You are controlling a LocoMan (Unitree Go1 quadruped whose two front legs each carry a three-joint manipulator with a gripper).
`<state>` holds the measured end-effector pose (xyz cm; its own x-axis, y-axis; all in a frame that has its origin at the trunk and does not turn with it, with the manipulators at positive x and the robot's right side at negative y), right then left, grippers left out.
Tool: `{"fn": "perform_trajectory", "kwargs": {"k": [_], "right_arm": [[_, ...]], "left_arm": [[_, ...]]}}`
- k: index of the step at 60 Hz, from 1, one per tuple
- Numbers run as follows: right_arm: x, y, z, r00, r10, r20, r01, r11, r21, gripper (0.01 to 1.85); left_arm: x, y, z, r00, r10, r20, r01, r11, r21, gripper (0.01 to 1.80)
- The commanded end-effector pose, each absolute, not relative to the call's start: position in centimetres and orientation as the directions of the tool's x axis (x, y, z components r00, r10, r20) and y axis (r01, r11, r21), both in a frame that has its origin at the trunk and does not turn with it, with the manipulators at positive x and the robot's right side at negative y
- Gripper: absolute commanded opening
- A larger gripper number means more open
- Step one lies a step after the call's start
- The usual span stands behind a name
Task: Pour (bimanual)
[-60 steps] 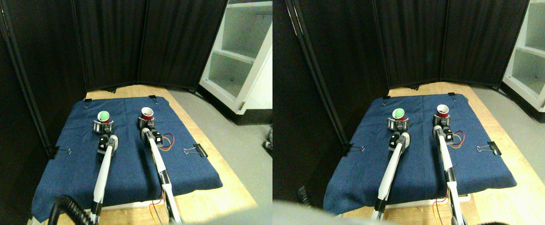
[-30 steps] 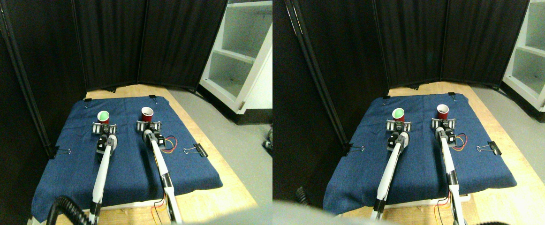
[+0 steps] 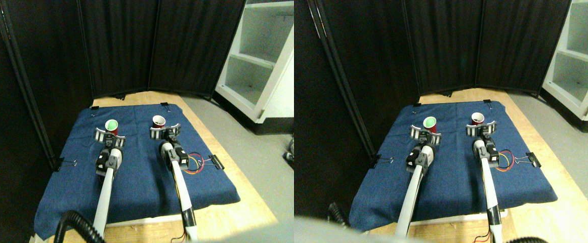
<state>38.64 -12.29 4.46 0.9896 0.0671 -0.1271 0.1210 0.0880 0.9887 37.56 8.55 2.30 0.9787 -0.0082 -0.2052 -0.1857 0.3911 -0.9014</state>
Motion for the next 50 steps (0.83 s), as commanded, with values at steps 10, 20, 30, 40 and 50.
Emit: {"fn": "perform_trajectory", "kwargs": {"k": [10, 20, 30, 40, 50], "right_arm": [[37.9, -11.7, 8.5, 0.997, 0.076, -0.018, 0.010, 0.110, 0.994, 1.66], [37.4, -11.8, 10.2, 0.998, 0.046, 0.044, -0.050, 0.138, 0.989, 1.63], [36.3, -11.5, 11.8, 0.988, -0.072, 0.139, -0.121, 0.218, 0.969, 1.42], [36.2, -11.5, 12.1, 0.952, -0.109, 0.285, -0.235, 0.333, 0.913, 1.20], [36.1, -11.4, 11.9, 0.950, -0.120, 0.288, -0.232, 0.348, 0.908, 1.17]], "left_arm": [[37.0, 9.1, 7.8, 0.991, -0.119, -0.052, 0.044, 0.685, -0.727, 1.80], [36.1, 8.6, 10.5, 0.957, -0.245, 0.156, 0.283, 0.908, -0.310, 1.78], [35.1, 8.1, 11.8, 0.907, -0.352, 0.232, 0.372, 0.927, -0.050, 1.59], [35.3, 7.8, 11.4, 0.827, -0.467, 0.313, 0.433, 0.884, 0.176, 1.15], [35.5, 7.6, 10.9, 0.802, -0.532, 0.272, 0.459, 0.840, 0.290, 1.06]]}}
